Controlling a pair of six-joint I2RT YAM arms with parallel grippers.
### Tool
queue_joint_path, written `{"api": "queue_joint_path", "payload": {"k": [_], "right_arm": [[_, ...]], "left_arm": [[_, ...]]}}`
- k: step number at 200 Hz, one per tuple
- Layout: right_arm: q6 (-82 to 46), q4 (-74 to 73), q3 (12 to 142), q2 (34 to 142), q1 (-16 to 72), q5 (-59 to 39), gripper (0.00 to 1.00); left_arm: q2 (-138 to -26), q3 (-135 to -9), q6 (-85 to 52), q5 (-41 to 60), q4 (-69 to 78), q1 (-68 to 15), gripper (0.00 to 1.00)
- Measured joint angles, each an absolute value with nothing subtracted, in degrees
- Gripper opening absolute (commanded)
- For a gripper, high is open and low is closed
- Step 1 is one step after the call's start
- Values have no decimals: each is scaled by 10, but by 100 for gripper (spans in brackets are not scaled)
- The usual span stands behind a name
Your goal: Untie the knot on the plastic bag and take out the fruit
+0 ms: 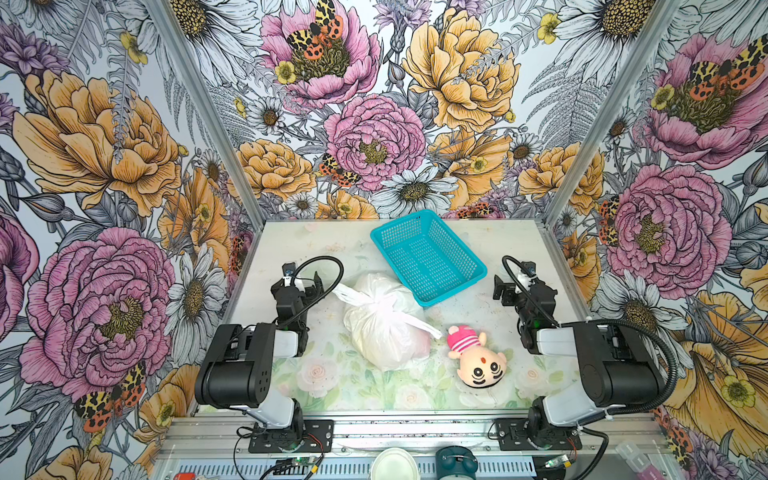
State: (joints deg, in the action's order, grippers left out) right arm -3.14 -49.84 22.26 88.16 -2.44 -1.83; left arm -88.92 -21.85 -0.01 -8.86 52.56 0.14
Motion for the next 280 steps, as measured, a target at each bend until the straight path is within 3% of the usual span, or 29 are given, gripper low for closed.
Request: {"api": "queue_joint_path", "payload": {"k": [35,64,102,126,168,195,229,242,252,280], "right_arm": [[-31,-502,219,881,-24,-20,100],[-35,-481,189,825,-18,-4,100],[-114,-309,225,646,-13,42,99],[-230,-141,306,550,-13,49,99],[-383,37,375,367,-31,-53,99],[-401,90,438,384,-26,-142,99],[-359,150,480,474,83,-111,99],[-334,182,480,495,159,-63,93],[-312,201,481,506,218,-27,88],[-274,223,504,560,358,67,78]], "left_arm": [[-879,-219,2,-76,506,2,99],[-785,-264,-8,-114,357,-20,99],[-695,-422,-90,-122,147,-42,99],[-663,-486,-153,-105,27,-50,99],[-663,-465,-305,-39,-89,11,99],[-624,-418,-338,-49,-140,21,99],[-514,-406,-336,-89,-136,-113,99],[-509,-418,-346,-105,-143,-140,98],[-517,-428,-349,-117,-151,-149,89],[-541,-430,-334,-131,-171,-170,89]]}}
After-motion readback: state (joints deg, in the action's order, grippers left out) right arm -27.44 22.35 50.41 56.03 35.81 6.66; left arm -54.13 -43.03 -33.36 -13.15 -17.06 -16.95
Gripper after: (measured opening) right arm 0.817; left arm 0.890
